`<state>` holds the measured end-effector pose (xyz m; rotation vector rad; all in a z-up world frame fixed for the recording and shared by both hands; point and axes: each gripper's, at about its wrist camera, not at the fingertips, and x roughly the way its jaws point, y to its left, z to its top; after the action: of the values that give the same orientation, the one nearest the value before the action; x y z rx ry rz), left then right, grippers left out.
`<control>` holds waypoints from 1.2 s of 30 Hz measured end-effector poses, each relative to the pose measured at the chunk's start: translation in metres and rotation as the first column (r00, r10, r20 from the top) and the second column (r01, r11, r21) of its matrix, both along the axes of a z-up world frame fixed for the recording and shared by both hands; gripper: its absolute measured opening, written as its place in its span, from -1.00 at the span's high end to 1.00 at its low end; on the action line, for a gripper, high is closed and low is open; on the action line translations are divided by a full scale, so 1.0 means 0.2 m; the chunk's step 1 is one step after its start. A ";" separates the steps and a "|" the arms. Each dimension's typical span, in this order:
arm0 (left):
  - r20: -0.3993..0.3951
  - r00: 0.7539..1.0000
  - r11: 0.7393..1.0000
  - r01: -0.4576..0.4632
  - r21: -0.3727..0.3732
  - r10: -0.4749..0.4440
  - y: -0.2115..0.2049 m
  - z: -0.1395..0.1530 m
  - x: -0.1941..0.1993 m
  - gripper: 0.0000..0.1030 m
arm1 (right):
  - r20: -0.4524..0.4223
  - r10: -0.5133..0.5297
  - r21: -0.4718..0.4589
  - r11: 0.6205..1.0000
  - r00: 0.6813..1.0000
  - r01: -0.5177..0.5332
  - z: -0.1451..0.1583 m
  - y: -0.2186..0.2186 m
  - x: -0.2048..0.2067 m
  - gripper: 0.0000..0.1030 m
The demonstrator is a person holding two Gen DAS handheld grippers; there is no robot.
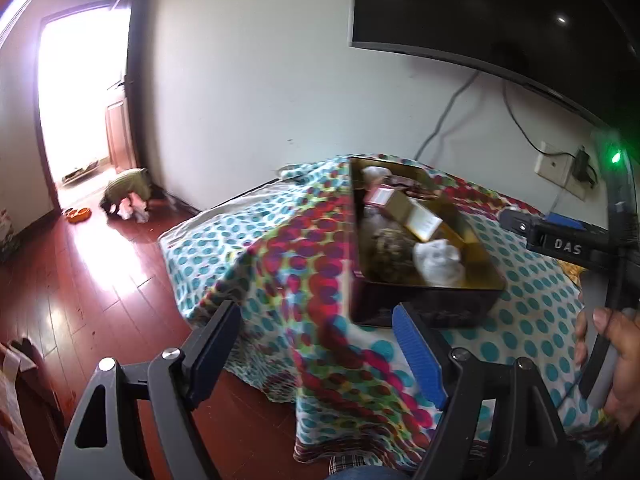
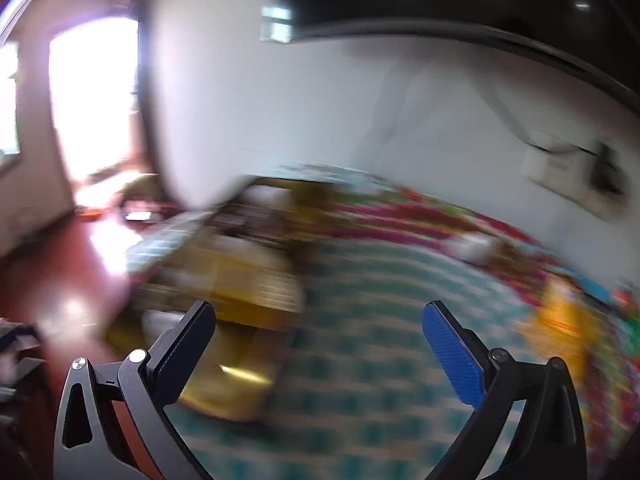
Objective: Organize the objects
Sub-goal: 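Carry the rolled white sock into the gold tin with the right gripper and release, then grasp the yellow snack bag with the right gripper while the left gripper grasps the clear plastic bag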
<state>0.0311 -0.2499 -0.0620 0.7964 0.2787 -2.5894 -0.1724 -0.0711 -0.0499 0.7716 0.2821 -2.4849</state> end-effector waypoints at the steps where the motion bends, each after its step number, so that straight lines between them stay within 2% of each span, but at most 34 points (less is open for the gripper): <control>1: 0.001 1.000 1.000 0.013 -0.004 -0.013 0.02 0.00 -0.01 -0.56 | 0.015 -0.064 0.005 0.998 0.998 0.064 -0.03 0.10 -0.07 -1.00; 3: 0.010 0.999 0.999 0.040 -0.017 -0.040 0.08 -0.01 -0.03 -0.56 | 0.069 -0.185 -0.011 0.983 0.980 0.186 -0.10 0.34 -0.21 -1.00; 4: 0.022 0.998 0.998 0.060 -0.018 -0.059 0.12 -0.02 -0.05 -0.56 | 0.078 -0.252 0.010 0.968 0.965 0.252 -0.13 0.42 -0.28 -1.00; 6: 0.038 0.996 0.996 0.086 -0.008 -0.085 0.17 -0.05 -0.08 -0.56 | 0.114 -0.381 0.054 0.925 0.918 0.377 -0.19 0.62 -0.39 -1.00; 10: 0.064 0.986 0.988 0.154 -0.020 -0.153 0.31 -0.09 -0.12 -0.56 | 0.189 -0.485 0.015 0.871 0.854 0.491 -0.24 0.96 -0.54 -1.00; 13: 0.088 0.975 0.977 0.209 -0.034 -0.205 0.42 -0.12 -0.17 -0.56 | 0.231 -0.547 -0.022 0.824 0.805 0.566 -0.22 1.09 -0.64 -1.00; 16: 0.113 0.963 0.966 0.253 -0.046 -0.247 0.51 -0.14 -0.21 -0.56 | 0.299 -0.591 0.001 0.785 0.749 0.620 -0.21 1.08 -0.75 -1.00; 18: 0.121 0.954 0.959 0.280 -0.047 -0.273 0.57 -0.16 -0.23 -0.56 | 0.349 -0.581 -0.011 0.782 0.736 0.623 -0.20 1.02 -0.83 -1.00; 19: 0.128 0.949 0.954 0.295 -0.046 -0.287 0.59 -0.16 -0.24 -0.56 | 0.341 -0.603 0.020 0.771 0.721 0.636 -0.19 0.97 -0.87 -0.99; 20: 0.133 0.946 0.952 0.303 -0.047 -0.295 0.61 -0.17 -0.24 -0.56 | 0.329 -0.646 0.084 0.746 0.689 0.660 -0.19 0.93 -0.91 -0.99; 21: 0.137 0.943 0.949 0.312 -0.047 -0.303 0.63 -0.17 -0.24 -0.56 | 0.323 -0.702 0.158 0.701 0.635 0.695 -0.21 0.90 -0.95 -1.00; 22: 0.138 0.940 0.946 0.321 -0.046 -0.312 0.64 -0.18 -0.24 -0.56 | 0.349 -0.722 0.174 0.676 0.597 0.716 -0.23 0.88 -0.99 -1.00; 24: 0.135 0.937 0.943 0.330 -0.049 -0.321 0.65 -0.18 -0.23 -0.56 | 0.453 -0.682 0.134 0.689 0.574 0.712 -0.31 0.86 -1.05 -1.00; 25: 0.135 0.936 0.941 0.336 -0.050 -0.326 0.66 -0.18 -0.23 -0.56 | 0.470 -0.684 0.145 0.683 0.557 0.716 -0.34 0.85 -1.07 -1.00; 26: 0.136 0.934 0.939 0.339 -0.054 -0.329 0.66 -0.18 -0.22 -0.56 | 0.425 -0.707 0.171 0.676 0.565 0.717 -0.34 0.82 -1.08 -1.00; 29: 0.134 0.933 0.936 0.346 -0.064 -0.335 0.65 -0.17 -0.22 -0.56 | 0.360 -0.685 0.159 0.714 0.633 0.682 -0.36 0.76 -1.07 -0.96; 31: 0.134 0.933 0.938 0.342 -0.052 -0.333 0.63 -0.17 -0.24 -0.56 | 0.319 -0.674 0.135 0.728 0.666 0.672 -0.37 0.75 -1.04 -0.95; 36: 0.123 0.936 0.941 0.336 -0.027 -0.331 0.64 -0.15 -0.32 -0.56 | 0.320 -0.630 0.087 0.763 0.708 0.640 -0.35 0.77 -1.01 -0.79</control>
<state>-0.0325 -0.1218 -0.0914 1.0531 0.0481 -2.8335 -0.3735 0.0831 -0.1205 1.4596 -0.1918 -2.8974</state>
